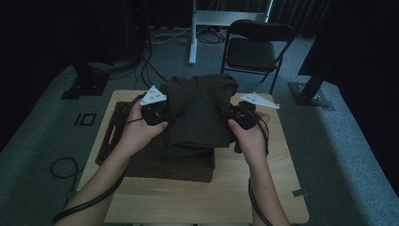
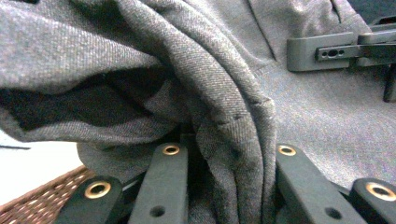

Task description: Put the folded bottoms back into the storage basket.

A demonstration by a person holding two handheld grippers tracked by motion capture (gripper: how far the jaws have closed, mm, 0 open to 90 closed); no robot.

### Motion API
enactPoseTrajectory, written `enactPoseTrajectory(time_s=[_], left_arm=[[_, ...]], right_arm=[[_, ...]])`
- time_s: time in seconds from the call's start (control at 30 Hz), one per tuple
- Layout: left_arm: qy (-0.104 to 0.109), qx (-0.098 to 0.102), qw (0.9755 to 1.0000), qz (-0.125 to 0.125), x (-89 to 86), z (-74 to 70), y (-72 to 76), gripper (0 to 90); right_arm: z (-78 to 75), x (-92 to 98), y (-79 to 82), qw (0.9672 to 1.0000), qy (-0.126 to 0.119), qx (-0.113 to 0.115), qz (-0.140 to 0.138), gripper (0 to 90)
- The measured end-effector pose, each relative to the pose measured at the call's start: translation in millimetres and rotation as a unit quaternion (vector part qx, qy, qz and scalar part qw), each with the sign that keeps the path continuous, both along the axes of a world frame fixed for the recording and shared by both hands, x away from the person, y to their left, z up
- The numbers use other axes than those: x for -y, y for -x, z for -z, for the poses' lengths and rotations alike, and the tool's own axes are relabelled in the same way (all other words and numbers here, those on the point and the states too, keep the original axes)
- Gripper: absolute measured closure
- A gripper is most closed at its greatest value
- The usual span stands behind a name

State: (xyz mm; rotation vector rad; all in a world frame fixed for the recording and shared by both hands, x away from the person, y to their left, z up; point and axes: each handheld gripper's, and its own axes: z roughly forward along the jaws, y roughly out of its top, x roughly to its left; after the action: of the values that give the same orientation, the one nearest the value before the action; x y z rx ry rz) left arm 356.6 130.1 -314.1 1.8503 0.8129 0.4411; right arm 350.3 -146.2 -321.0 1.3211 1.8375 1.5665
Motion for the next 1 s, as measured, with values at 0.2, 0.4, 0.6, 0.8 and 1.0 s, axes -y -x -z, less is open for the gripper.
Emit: enactPoseTrajectory(time_s=[0.2,0.4,0.6,0.8,1.0], left_arm=[[-0.003,-0.005,0.9998,-0.016,-14.3,5.6,-3.8,76.9],[-0.002,-0.013,0.9992,-0.037,-35.3,14.3,-6.0,76.9],[-0.009,-0.025,0.9982,-0.053,-57.6,25.7,-6.5,76.9],[-0.019,-0.035,0.997,-0.066,-74.3,37.6,-9.0,76.8],[-0.028,-0.051,0.9956,-0.074,-84.1,51.7,-12.0,76.9]], right_arm=[[5.7,-24.2,-6.2,1.0,0.004,0.002,0.0,63.5],[14.5,-47.2,-13.1,1.0,0.001,0.0,-0.007,63.5],[25.6,-66.5,-17.8,0.9998,-0.004,-0.007,-0.016,63.5],[40.1,-88.2,-24.0,0.9995,0.0,-0.02,-0.025,63.5],[54.5,-100.6,-29.3,0.999,0.005,-0.031,-0.03,63.5]])
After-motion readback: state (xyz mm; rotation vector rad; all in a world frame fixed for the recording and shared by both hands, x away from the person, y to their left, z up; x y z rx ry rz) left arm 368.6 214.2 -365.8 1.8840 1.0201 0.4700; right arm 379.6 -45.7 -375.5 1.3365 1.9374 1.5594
